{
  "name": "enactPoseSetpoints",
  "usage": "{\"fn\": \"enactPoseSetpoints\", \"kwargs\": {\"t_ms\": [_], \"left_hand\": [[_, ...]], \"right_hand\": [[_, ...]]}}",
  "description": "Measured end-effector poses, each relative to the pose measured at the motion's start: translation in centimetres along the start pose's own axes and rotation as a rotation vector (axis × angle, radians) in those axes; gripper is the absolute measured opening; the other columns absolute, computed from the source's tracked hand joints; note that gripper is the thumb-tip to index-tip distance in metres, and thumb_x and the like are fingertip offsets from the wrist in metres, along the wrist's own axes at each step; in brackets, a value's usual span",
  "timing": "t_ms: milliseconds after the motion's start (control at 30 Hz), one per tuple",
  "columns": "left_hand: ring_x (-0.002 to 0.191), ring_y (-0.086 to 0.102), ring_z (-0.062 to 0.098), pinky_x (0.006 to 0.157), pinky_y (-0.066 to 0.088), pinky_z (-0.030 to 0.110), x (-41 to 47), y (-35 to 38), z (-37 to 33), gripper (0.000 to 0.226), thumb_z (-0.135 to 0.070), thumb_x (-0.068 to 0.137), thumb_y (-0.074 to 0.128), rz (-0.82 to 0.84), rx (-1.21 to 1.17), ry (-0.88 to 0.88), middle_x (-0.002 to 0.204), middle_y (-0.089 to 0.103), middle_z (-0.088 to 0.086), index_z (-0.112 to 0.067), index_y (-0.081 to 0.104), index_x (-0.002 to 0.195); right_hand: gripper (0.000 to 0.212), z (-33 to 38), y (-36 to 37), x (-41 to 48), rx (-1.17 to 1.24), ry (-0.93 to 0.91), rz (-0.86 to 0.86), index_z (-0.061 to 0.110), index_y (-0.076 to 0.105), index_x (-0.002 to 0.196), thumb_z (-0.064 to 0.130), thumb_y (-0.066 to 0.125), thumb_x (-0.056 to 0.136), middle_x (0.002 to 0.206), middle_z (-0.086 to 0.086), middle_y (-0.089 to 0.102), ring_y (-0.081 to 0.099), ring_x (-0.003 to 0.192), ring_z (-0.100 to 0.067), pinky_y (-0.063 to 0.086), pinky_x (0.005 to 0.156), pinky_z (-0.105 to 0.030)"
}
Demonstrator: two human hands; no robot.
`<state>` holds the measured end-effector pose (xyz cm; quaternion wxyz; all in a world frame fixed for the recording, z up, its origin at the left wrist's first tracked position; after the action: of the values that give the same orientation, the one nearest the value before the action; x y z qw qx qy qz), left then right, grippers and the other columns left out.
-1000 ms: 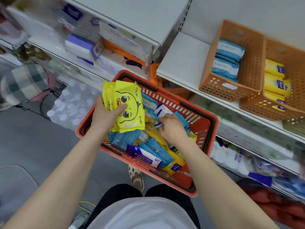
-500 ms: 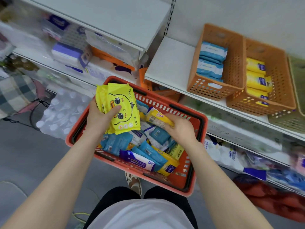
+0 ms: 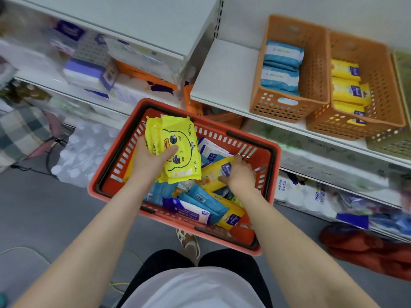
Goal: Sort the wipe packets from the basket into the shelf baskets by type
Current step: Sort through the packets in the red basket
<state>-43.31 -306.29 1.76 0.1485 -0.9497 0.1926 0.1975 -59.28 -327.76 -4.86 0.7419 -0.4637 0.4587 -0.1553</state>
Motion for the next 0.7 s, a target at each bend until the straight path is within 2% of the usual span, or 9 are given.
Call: {"fn": "enactPoseSetpoints", "kwargs": {"t_ms": [100, 167, 200, 300, 400, 467, 567, 633, 700], "left_hand": [[0.108, 0.065, 0.018, 0.091, 0.056, 0.044, -0.2, 0.4, 0.2, 0.069, -0.028, 0.077, 0.083, -0.003, 0.001, 0.0, 0.12, 0.064, -0.003, -0.019, 0.043, 0.134], [0.106, 0.064, 0.016, 0.088, 0.055, 0.04, -0.4, 0.7, 0.2, 0.064, -0.025, 0.079, 0.081, -0.003, -0.014, -0.008, 0.115, 0.063, -0.006, -0.02, 0.043, 0.131], [0.105, 0.063, 0.014, 0.086, 0.055, 0.038, -0.5, 0.9, 0.1, 0.063, -0.025, 0.08, 0.081, -0.001, -0.022, -0.009, 0.113, 0.063, -0.008, -0.021, 0.043, 0.131], [0.103, 0.063, 0.011, 0.083, 0.053, 0.034, -0.9, 1.3, -0.4, 0.066, -0.026, 0.08, 0.08, 0.01, -0.045, -0.008, 0.114, 0.063, -0.008, -0.02, 0.044, 0.135], [0.105, 0.064, 0.013, 0.078, 0.054, 0.032, -1.0, 1.4, -1.0, 0.067, -0.027, 0.079, 0.081, 0.022, -0.063, 0.003, 0.118, 0.065, -0.005, -0.021, 0.045, 0.135], [0.107, 0.066, 0.018, 0.085, 0.056, 0.04, -1.1, 1.5, -1.5, 0.068, -0.032, 0.076, 0.083, 0.044, -0.08, 0.006, 0.119, 0.067, -0.004, -0.022, 0.048, 0.134], [0.107, 0.068, 0.019, 0.092, 0.055, 0.049, -1.8, 2.1, -3.3, 0.076, -0.042, 0.068, 0.086, 0.096, -0.099, 0.034, 0.119, 0.069, -0.003, -0.023, 0.05, 0.133], [0.106, 0.069, 0.019, 0.092, 0.055, 0.051, -2.4, 3.1, -4.9, 0.084, -0.052, 0.059, 0.086, 0.141, -0.116, 0.058, 0.118, 0.07, -0.003, -0.023, 0.052, 0.131], [0.106, 0.069, 0.018, 0.093, 0.055, 0.05, -3.1, 4.6, -6.8, 0.076, -0.048, 0.065, 0.086, 0.193, -0.137, 0.097, 0.117, 0.07, -0.003, -0.024, 0.054, 0.129]], "right_hand": [[0.075, 0.3, -0.2, 0.2, 0.061, -0.039, 0.036, 0.014, 0.044, 0.135, 0.048, 0.076, 0.077, 0.127, -0.011, 0.059, 0.054, 0.119, -0.033, 0.046, 0.099, -0.046], [0.043, 0.9, 0.1, -0.1, 0.056, -0.147, 0.109, 0.023, 0.062, 0.109, 0.057, 0.064, 0.082, 0.112, -0.007, 0.065, 0.057, 0.114, -0.033, 0.046, 0.096, -0.047], [0.04, 1.2, 0.2, -0.4, 0.022, -0.188, 0.13, 0.024, 0.064, 0.095, 0.061, 0.057, 0.084, 0.108, -0.007, 0.064, 0.054, 0.115, -0.034, 0.045, 0.096, -0.048], [0.047, 1.6, -0.2, -1.2, -0.016, -0.198, 0.132, 0.013, 0.066, 0.088, 0.057, 0.05, 0.091, 0.112, -0.011, 0.056, 0.047, 0.117, -0.034, 0.043, 0.088, -0.041], [0.034, 1.4, -1.5, -1.9, 0.31, -0.187, 0.143, 0.009, 0.059, 0.074, 0.039, 0.06, 0.09, 0.074, -0.009, 0.055, 0.058, 0.077, -0.029, 0.036, 0.06, -0.031], [0.028, 0.4, -3.4, -2.7, 0.482, -0.193, 0.09, 0.009, 0.065, 0.081, 0.036, 0.062, 0.091, 0.074, -0.005, 0.06, 0.058, 0.072, -0.026, 0.038, 0.061, -0.031], [0.02, -1.3, -7.5, -4.4, 0.683, -0.22, -0.007, 0.017, 0.073, 0.101, 0.032, 0.061, 0.094, 0.093, 0.002, 0.072, 0.063, 0.085, -0.016, 0.044, 0.072, -0.028], [0.021, -2.8, -10.4, -5.4, 0.757, -0.231, -0.093, 0.014, 0.072, 0.099, 0.029, 0.059, 0.095, 0.094, -0.005, 0.074, 0.067, 0.085, -0.023, 0.048, 0.071, -0.037], [0.02, -4.7, -13.2, -6.3, 0.815, -0.231, -0.191, 0.013, 0.07, 0.099, 0.029, 0.058, 0.095, 0.095, -0.009, 0.074, 0.068, 0.089, -0.03, 0.052, 0.079, -0.045]]}}
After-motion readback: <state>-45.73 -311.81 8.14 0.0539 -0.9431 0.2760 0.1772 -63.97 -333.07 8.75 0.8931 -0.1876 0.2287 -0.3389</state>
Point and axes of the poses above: each hand's wrist, its own x-axis towards the middle knuckle, its own y-axis out of the palm, z = x × y, the point moved 6 cm from there along x, towards the middle knuckle
